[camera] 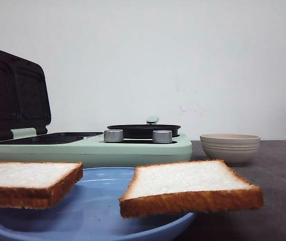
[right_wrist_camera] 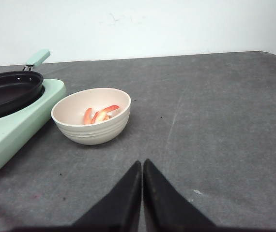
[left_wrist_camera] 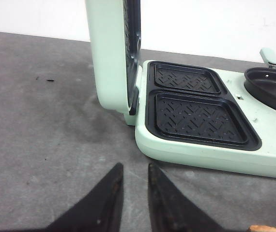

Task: Make breakfast with bread and shrimp

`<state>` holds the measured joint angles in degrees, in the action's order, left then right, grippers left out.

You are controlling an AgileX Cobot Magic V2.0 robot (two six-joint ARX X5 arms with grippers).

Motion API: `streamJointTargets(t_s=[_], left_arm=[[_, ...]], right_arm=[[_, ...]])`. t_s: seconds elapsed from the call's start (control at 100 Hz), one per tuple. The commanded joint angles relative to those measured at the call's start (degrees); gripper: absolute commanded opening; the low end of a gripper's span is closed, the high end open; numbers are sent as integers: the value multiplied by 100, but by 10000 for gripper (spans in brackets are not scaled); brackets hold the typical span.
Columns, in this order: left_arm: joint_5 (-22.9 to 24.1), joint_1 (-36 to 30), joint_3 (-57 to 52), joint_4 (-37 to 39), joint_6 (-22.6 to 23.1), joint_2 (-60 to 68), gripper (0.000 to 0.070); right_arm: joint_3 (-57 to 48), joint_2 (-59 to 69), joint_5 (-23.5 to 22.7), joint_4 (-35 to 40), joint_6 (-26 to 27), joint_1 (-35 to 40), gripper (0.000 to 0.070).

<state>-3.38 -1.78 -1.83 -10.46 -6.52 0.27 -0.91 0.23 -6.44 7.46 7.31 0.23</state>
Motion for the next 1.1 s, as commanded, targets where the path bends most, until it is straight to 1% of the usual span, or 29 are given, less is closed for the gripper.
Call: streamJointTargets(t_s=[0.0,0.25,0.4,0.64,0.71,0.81,0.94,1.02,1.09], left_arm=[[-48,0,101,-26,94,-2,11],[-50,0,101,-26,79,-2,11],[-52,0,77,-33,-398,-2,11],[-116,0,-308,-74,-535,7,11],[-118,0,-494,-87,-664,28,11],[-116,0,-855,-232,-684,170,12],[-116,0,-1467,-553,-680,680,12],[-118,0,-1904,-752,-671,1141,12],[-118,-2,-2352,-1014,-664,1609,12]], right_arm=[[20,-2,11,-35,-33,0,0],[20,-2,48,-33,-22,0,0],[17,-2,46,-79,184,0,0],[-295,0,-105,-15,597,2,0],[-485,4,-103,11,625,2,0],[-791,87,-85,79,651,2,0],[-1342,496,-42,448,887,0,0],[-1740,931,-42,745,946,0,0],[-2153,1399,-42,1080,1104,0,0]])
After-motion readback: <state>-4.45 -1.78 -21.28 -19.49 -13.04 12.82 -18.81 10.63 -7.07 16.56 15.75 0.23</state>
